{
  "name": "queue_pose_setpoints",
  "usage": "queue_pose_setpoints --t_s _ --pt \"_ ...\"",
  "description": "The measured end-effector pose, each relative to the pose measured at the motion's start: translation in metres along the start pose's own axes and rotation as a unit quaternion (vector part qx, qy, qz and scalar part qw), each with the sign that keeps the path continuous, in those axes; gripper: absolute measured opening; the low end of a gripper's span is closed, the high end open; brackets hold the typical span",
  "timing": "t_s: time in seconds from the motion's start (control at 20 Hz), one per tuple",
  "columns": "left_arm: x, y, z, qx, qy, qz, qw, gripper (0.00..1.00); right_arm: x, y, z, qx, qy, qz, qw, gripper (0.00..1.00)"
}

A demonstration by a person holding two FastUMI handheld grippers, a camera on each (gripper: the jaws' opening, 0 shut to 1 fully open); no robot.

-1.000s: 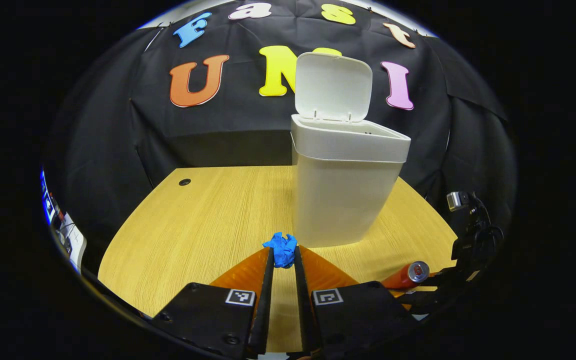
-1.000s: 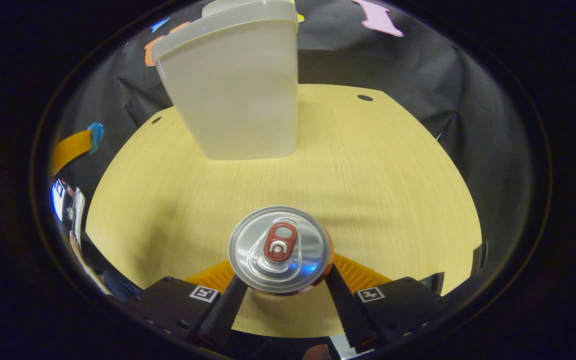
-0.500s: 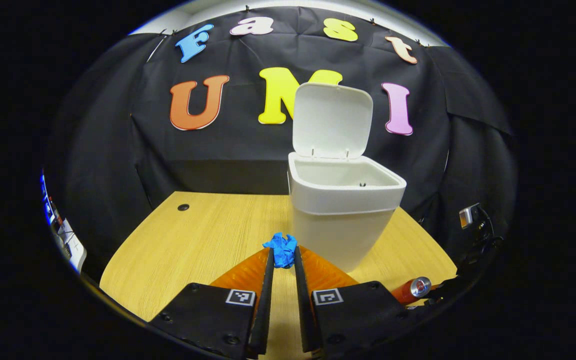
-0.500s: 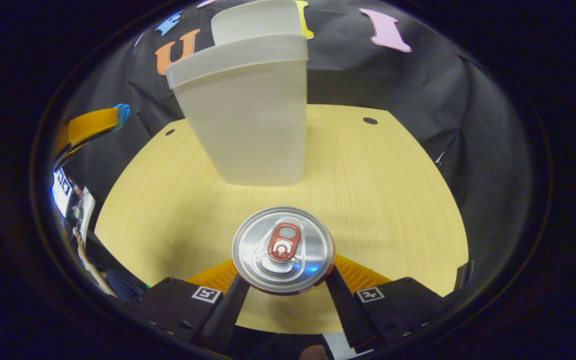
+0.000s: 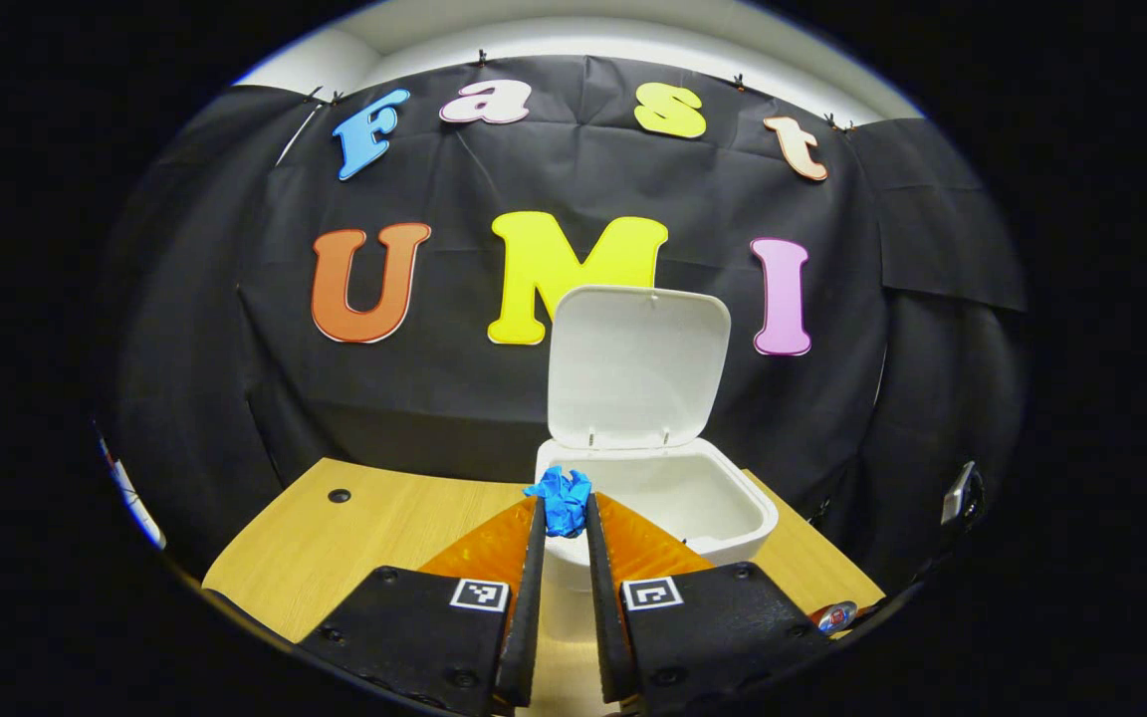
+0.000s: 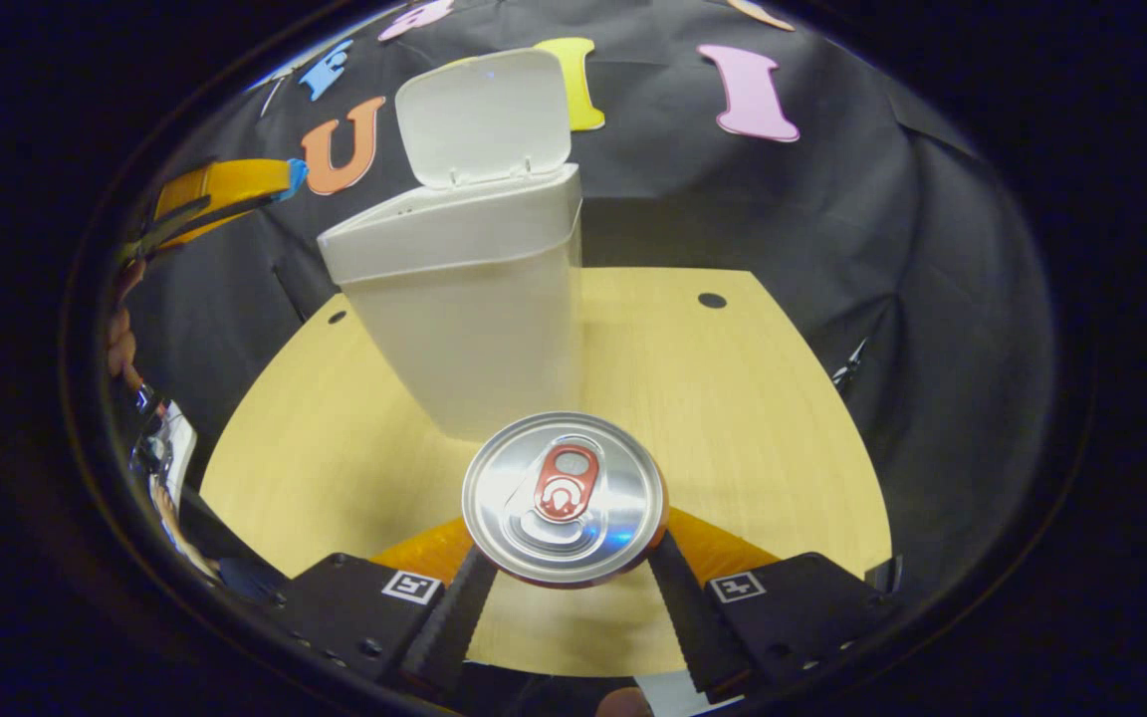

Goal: Press the lid of the desktop garbage bin to open it, pick up the crumpled paper on the desktop and throw it into the bin, then pick up the pop can on the desktop and drop it into the bin, and finally close the garbage bin lid.

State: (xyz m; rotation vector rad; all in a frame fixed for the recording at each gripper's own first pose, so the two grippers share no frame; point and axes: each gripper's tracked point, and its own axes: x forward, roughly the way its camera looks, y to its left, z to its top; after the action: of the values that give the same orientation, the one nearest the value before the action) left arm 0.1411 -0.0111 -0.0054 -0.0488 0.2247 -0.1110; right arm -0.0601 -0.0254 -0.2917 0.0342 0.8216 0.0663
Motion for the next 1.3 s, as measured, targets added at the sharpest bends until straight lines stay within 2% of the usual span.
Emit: queue_pose_setpoints --t_s 0.25,0.5,0.55,0.6,0.7,0.8,0.85,1.3 --pt "0.032 -0.019 0.012 0.009 0.005 -0.019 1.000 0.28 -0.009 -0.021 0.018 0.017 -0.022 -0.015 0.999 0.82" --pt "0.058 -0.035 0.005 0.014 0.010 -0.032 0.999 0.31 -0.007 -0.034 0.017 0.047 -0.017 -0.017 0.999 0.82" --pt "0.060 -0.036 0.004 0.017 0.013 -0.031 0.999 0.38 -0.008 -0.036 0.017 0.049 -0.016 -0.020 0.998 0.82" --pt "0.065 -0.038 0.000 0.018 0.023 -0.034 0.999 0.40 -0.007 -0.037 0.018 0.049 -0.015 -0.021 0.998 0.82" --pt "0.065 -0.040 -0.007 0.018 0.033 -0.042 0.998 0.58 -0.006 -0.039 0.020 0.049 -0.015 -0.024 0.998 0.82" --pt "0.062 -0.039 -0.002 0.019 0.026 -0.040 0.999 1.00 -0.003 -0.040 0.021 0.047 -0.013 -0.027 0.998 0.82" --pt "0.062 -0.039 0.002 0.020 0.021 -0.040 0.999 0.97 -0.001 -0.039 0.022 0.047 -0.011 -0.027 0.998 0.82" --pt "0.029 -0.018 0.005 0.023 0.010 -0.030 0.999 0.97 0.004 -0.031 0.038 0.019 -0.002 -0.025 0.999 0.82"
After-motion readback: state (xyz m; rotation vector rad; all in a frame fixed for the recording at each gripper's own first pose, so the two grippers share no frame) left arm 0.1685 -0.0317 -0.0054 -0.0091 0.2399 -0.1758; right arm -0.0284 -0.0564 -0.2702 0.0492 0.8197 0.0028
